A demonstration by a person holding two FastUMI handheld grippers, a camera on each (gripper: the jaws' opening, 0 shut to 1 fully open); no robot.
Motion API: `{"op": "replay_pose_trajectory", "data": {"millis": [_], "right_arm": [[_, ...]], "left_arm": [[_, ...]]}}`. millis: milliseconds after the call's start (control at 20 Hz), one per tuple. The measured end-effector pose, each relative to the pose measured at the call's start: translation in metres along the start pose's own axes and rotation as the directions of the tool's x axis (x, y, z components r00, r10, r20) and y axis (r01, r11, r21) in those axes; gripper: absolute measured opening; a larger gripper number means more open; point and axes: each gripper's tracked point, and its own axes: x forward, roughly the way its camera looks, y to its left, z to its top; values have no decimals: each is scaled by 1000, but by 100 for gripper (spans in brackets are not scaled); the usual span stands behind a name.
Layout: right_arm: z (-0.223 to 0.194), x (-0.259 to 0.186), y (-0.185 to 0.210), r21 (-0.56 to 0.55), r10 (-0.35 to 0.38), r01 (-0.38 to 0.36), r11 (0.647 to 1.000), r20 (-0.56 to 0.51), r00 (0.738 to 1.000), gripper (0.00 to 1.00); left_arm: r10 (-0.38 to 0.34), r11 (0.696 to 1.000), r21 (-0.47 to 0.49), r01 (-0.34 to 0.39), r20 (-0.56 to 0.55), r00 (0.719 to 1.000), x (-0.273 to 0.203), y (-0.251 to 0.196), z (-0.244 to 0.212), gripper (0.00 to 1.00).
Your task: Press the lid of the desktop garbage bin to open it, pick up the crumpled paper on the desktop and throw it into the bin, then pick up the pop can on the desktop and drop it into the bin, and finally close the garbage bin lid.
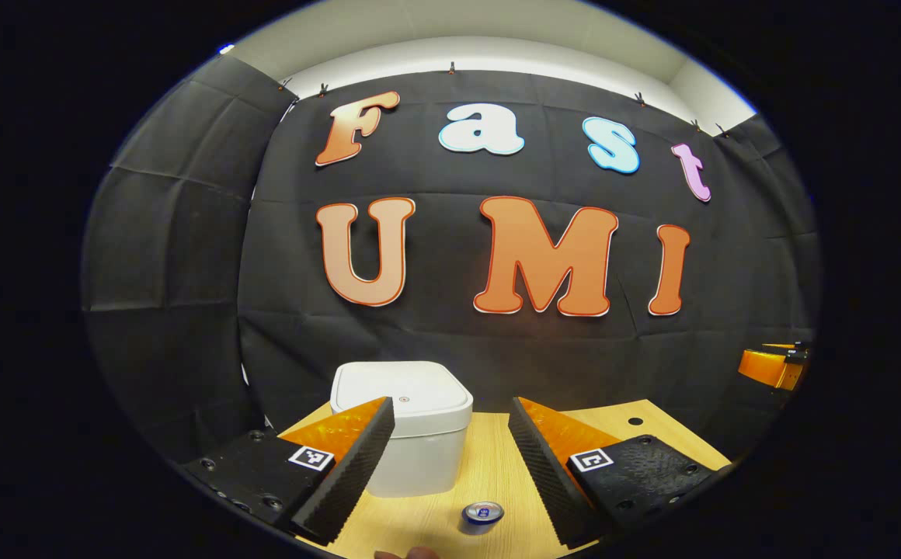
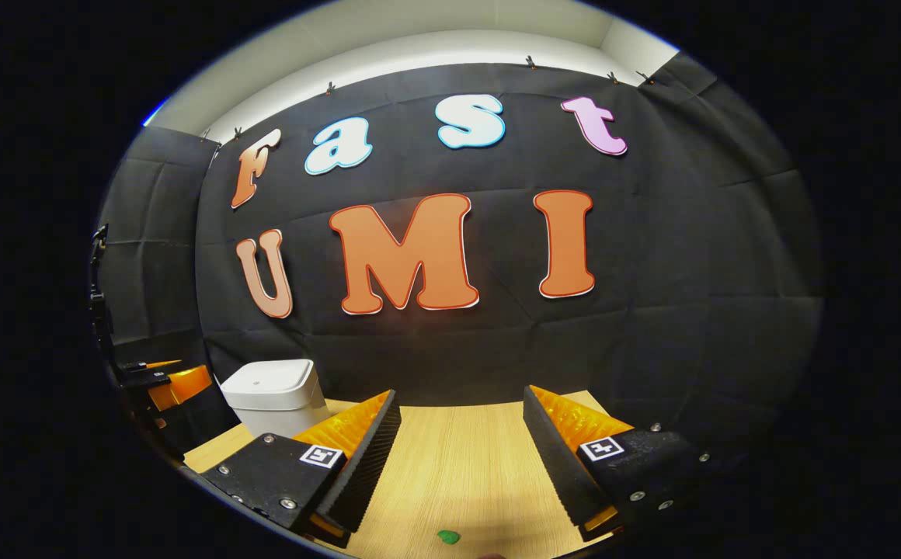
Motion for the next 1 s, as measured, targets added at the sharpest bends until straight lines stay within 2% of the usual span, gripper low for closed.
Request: {"op": "replay_pose_trajectory", "data": {"millis": [100, 150, 200, 250, 300, 350, 400, 650, 850, 900, 1000], "right_arm": [[2, 1, -1, 14, 6, -6, 1000, -4, 1000, 100], [5, 1, 0, 14, 9, -9, 1000, 2, 1000, 95], [8, 2, -4, 8, -2, 2, 1000, 12, 1000, 95], [11, 3, -8, 1, -22, 22, 1000, 25, 999, 95], [13, 5, -11, -2, -45, 45, 999, 36, 998, 100], [14, 7, -10, 2, -54, 54, 999, 42, 998, 95], [15, 9, -5, 7, -52, 52, 999, 43, 998, 100], [11, 16, 3, -3, -89, 89, 996, 54, 995, 100], [11, 23, 17, -5, -82, 82, 997, 38, 996, 100], [12, 24, 19, -4, -82, 82, 997, 38, 996, 95], [12, 30, 26, -6, -70, 71, 997, 35, 997, 95]], "left_arm": [[-14, 1000, 3, 14, 5, 1000, 6, -7, 4, 94], [-17, 1000, 9, 17, 12, 1000, 10, -6, 8, 94], [-24, 1000, 14, 24, 15, 1000, 15, -7, 9, 94], [-37, 999, 17, 37, 13, 999, 19, -8, 10, 94], [-49, 999, 23, 49, 2, 999, 25, -9, 10, 94], [-60, 998, 30, 60, -3, 998, 27, -8, 11, 94], [-64, 997, 37, 64, 5, 998, 31, -3, 15, 95], [-44, 997, 59, 42, 22, 999, 46, 23, 19, 95], [-50, 997, 67, 48, 22, 999, 53, 32, 24, 94], [-52, 996, 71, 51, 19, 998, 54, 34, 23, 94], [-56, 996, 76, 54, 18, 998, 56, 37, 26, 94]]}}
